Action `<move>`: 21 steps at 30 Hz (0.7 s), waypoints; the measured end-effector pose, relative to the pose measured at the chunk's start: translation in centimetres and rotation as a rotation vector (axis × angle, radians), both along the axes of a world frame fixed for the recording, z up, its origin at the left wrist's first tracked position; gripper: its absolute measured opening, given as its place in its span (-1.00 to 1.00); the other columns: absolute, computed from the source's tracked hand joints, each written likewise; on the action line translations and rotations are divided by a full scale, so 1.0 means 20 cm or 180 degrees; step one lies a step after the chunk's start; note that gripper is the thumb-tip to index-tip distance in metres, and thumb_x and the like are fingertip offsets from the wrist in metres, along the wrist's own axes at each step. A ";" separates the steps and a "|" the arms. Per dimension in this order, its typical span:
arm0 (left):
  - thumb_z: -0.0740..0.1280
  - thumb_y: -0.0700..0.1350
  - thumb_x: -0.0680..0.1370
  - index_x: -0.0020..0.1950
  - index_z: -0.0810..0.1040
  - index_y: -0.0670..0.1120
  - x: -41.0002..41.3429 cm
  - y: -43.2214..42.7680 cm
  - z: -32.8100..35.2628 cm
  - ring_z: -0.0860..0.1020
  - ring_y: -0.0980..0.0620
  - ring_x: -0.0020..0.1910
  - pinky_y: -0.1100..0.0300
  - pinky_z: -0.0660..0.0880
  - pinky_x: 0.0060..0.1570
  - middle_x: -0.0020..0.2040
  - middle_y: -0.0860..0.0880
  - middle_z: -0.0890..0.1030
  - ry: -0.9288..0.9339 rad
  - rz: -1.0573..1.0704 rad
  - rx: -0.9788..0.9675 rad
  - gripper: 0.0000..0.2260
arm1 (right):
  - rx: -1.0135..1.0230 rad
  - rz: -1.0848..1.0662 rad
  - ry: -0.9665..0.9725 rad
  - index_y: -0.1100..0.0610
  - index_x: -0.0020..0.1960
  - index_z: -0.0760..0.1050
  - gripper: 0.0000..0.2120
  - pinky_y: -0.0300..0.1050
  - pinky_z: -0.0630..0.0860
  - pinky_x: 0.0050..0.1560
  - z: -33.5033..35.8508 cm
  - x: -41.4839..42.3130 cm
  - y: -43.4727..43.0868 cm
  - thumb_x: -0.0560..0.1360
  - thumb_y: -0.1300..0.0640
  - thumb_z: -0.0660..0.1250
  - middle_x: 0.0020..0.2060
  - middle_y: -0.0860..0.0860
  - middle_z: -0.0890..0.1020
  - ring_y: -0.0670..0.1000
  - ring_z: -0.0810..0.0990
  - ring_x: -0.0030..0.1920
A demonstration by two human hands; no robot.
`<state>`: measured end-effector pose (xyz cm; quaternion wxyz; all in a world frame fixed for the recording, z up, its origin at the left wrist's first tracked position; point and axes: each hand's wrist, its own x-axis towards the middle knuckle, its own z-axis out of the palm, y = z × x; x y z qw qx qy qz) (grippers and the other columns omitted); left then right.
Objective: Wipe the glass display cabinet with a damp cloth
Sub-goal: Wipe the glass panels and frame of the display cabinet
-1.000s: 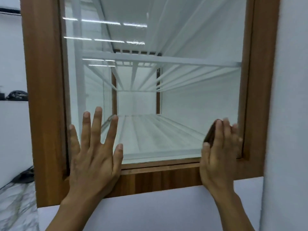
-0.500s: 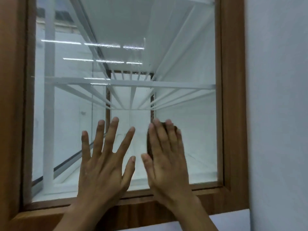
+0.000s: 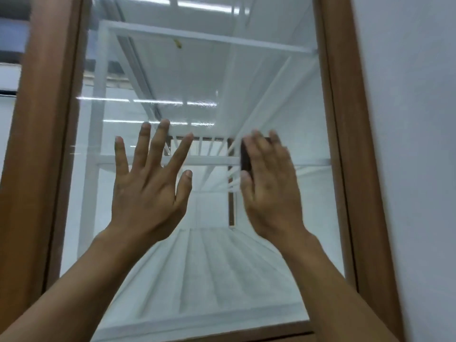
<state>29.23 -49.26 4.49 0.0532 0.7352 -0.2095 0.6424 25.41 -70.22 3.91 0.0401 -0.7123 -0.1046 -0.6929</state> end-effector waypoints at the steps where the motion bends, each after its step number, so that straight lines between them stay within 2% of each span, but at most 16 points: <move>1: -0.10 0.15 0.63 0.64 -0.02 0.13 0.00 0.00 0.02 -0.16 -0.08 0.65 -0.30 -0.18 0.57 0.67 -0.05 -0.13 0.0003 -0.0019 0.0000 -0.45 | 0.0629 -0.0024 -0.0070 0.12 0.61 0.13 -0.44 0.16 0.01 0.61 0.09 -0.01 -0.08 0.62 0.03 0.01 0.61 0.03 0.17 0.06 -0.04 0.63; 2: -0.10 0.14 0.64 0.64 -0.04 0.14 0.01 -0.01 0.06 -0.17 -0.07 0.65 -0.29 -0.18 0.57 0.67 -0.04 -0.14 -0.0013 -0.0041 0.0012 -0.45 | 0.1019 -0.0068 -0.0046 0.13 0.61 0.10 -0.44 0.18 0.00 0.60 0.18 -0.01 -0.10 0.62 0.04 0.01 0.61 0.05 0.15 0.08 -0.06 0.63; 3: -0.09 0.13 0.64 0.64 -0.05 0.15 0.01 -0.02 0.12 -0.18 -0.06 0.65 -0.28 -0.19 0.57 0.67 -0.03 -0.15 -0.0030 -0.0069 0.0015 -0.46 | 0.1030 -0.0057 -0.0034 0.15 0.61 0.09 -0.43 0.20 0.01 0.60 0.25 -0.01 -0.05 0.62 0.06 0.03 0.61 0.07 0.15 0.09 -0.06 0.63; 5: -0.06 0.10 0.65 0.64 -0.05 0.15 0.02 -0.01 0.28 -0.17 -0.05 0.65 -0.26 -0.17 0.58 0.67 -0.03 -0.14 -0.0056 -0.0088 -0.0049 -0.46 | 0.0098 0.0049 -0.0064 0.19 0.60 0.11 -0.42 0.19 0.05 0.60 0.25 0.01 0.18 0.61 0.11 0.11 0.61 0.11 0.17 0.11 -0.02 0.63; 7: -0.05 0.07 0.65 0.64 -0.02 0.13 0.03 0.03 0.45 -0.13 -0.07 0.66 -0.25 -0.14 0.58 0.68 -0.05 -0.10 -0.0102 -0.0068 -0.0107 -0.47 | -0.0919 0.0020 0.0227 0.17 0.60 0.15 -0.43 0.15 0.08 0.60 0.15 0.01 0.32 0.61 0.12 0.14 0.60 0.07 0.19 0.09 0.01 0.63; 8: -0.05 0.06 0.65 0.64 0.00 0.13 0.03 0.04 0.53 -0.12 -0.07 0.66 -0.24 -0.15 0.58 0.68 -0.05 -0.09 -0.0096 -0.0071 -0.0122 -0.47 | -0.1056 -0.0060 0.0231 0.16 0.60 0.18 -0.44 0.14 0.11 0.60 0.17 0.01 0.28 0.61 0.12 0.15 0.60 0.06 0.22 0.08 0.04 0.63; 9: -0.05 0.05 0.65 0.64 0.01 0.14 0.03 0.05 0.61 -0.13 -0.06 0.66 -0.23 -0.16 0.58 0.68 -0.04 -0.09 -0.0071 -0.0087 -0.0149 -0.48 | -0.0896 -0.0011 0.0104 0.15 0.59 0.20 -0.44 0.15 0.13 0.58 0.26 0.02 0.18 0.61 0.11 0.14 0.59 0.06 0.24 0.07 0.05 0.62; 12: -0.07 0.07 0.65 0.64 -0.01 0.16 0.03 0.02 0.87 -0.17 -0.03 0.65 -0.21 -0.20 0.59 0.68 -0.02 -0.13 -0.0009 -0.0116 -0.0228 -0.48 | 0.0868 -0.0026 -0.0028 0.13 0.61 0.09 -0.43 0.19 0.06 0.59 0.79 0.00 -0.05 0.62 0.05 0.04 0.61 0.03 0.15 0.04 -0.06 0.63; 13: -0.07 0.07 0.65 0.64 -0.02 0.16 0.03 0.00 0.96 -0.18 -0.03 0.65 -0.22 -0.19 0.59 0.67 -0.02 -0.14 -0.0014 -0.0113 -0.0249 -0.48 | 0.1014 -0.0080 0.0020 0.13 0.62 0.05 -0.42 0.19 0.03 0.60 0.93 0.00 -0.02 0.63 0.05 0.02 0.62 0.03 0.11 0.05 -0.09 0.64; 14: -0.06 0.07 0.65 0.64 -0.03 0.16 0.02 -0.01 1.06 -0.18 -0.04 0.65 -0.24 -0.17 0.59 0.67 -0.03 -0.15 -0.0017 -0.0102 -0.0260 -0.48 | 0.0751 -0.0107 0.0037 0.13 0.63 0.03 -0.42 0.19 0.03 0.61 1.01 0.00 0.06 0.64 0.06 0.03 0.63 0.04 0.10 0.06 -0.09 0.64; 17: -0.03 0.07 0.66 0.65 0.01 0.10 0.02 -0.01 1.35 -0.14 -0.12 0.66 -0.28 -0.09 0.58 0.67 -0.11 -0.12 -0.0046 -0.0043 -0.0222 -0.47 | -0.0828 -0.0017 0.0281 0.12 0.61 0.12 -0.44 0.17 0.11 0.59 1.04 0.03 0.27 0.63 0.09 0.10 0.61 0.02 0.16 0.08 0.02 0.63; 18: -0.02 0.07 0.66 0.65 0.03 0.08 0.02 0.00 1.43 -0.13 -0.14 0.65 -0.28 -0.08 0.58 0.67 -0.13 -0.10 -0.0060 -0.0035 -0.0212 -0.47 | -0.0860 -0.0066 0.0219 0.10 0.60 0.14 -0.45 0.16 0.13 0.59 1.08 0.03 0.24 0.63 0.08 0.12 0.61 0.01 0.17 0.08 0.05 0.63; 19: -0.01 0.07 0.65 0.64 0.06 0.07 0.02 0.02 1.50 -0.12 -0.15 0.65 -0.27 -0.09 0.58 0.67 -0.14 -0.08 -0.0085 -0.0032 -0.0221 -0.47 | -0.0548 -0.0061 0.0114 0.09 0.61 0.13 -0.44 0.16 0.12 0.59 1.18 0.04 0.17 0.63 0.07 0.12 0.61 0.00 0.16 0.08 0.05 0.63; 21: 0.04 0.04 0.64 0.63 0.14 0.05 0.02 0.05 1.65 -0.08 -0.19 0.65 -0.24 -0.09 0.59 0.66 -0.17 0.00 -0.0174 -0.0005 -0.0210 -0.47 | 0.0643 -0.0049 -0.0027 0.10 0.62 0.06 -0.42 0.22 0.08 0.58 1.47 0.04 0.02 0.63 0.05 0.09 0.61 0.01 0.11 0.09 -0.01 0.63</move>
